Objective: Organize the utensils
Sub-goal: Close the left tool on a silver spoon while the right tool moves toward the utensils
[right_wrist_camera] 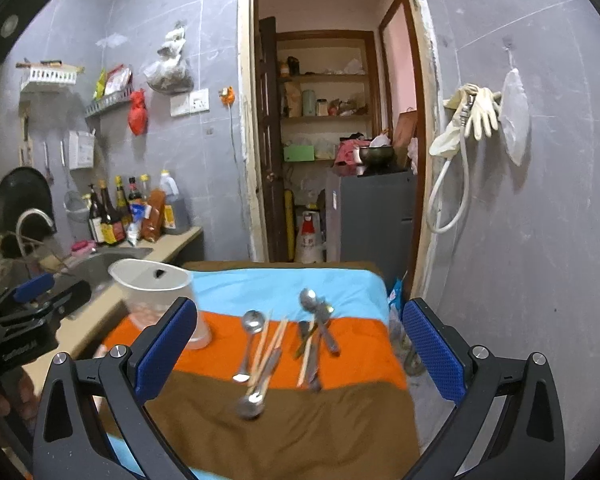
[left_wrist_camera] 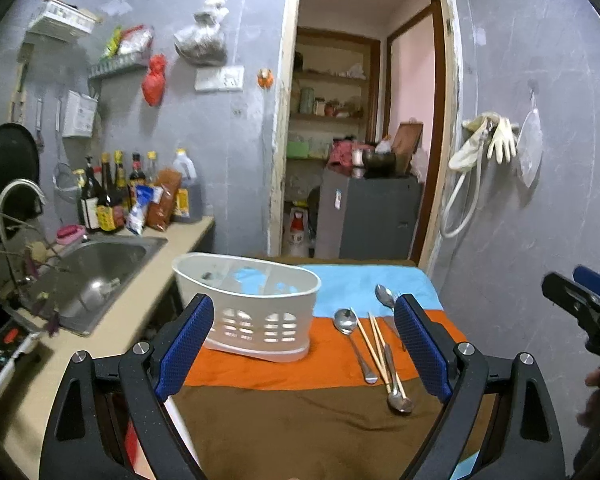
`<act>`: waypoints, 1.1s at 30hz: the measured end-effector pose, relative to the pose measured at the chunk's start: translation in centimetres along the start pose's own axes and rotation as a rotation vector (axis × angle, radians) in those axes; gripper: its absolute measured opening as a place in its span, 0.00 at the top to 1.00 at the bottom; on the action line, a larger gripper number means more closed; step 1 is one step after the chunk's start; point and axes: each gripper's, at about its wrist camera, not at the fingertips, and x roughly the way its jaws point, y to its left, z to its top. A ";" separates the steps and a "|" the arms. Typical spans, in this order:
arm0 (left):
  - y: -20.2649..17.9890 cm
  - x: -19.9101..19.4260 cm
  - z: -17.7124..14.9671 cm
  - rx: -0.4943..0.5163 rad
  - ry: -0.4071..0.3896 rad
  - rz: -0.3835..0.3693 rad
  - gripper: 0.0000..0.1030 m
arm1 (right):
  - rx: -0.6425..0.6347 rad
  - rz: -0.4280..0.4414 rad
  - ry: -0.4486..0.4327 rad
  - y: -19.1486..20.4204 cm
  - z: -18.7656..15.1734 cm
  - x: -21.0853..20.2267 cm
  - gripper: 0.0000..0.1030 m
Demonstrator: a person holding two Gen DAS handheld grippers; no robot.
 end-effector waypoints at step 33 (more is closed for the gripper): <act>-4.1 28.0 -5.7 -0.023 0.394 0.081 0.71 | 0.044 0.348 0.477 -9.2 -5.4 30.8 0.70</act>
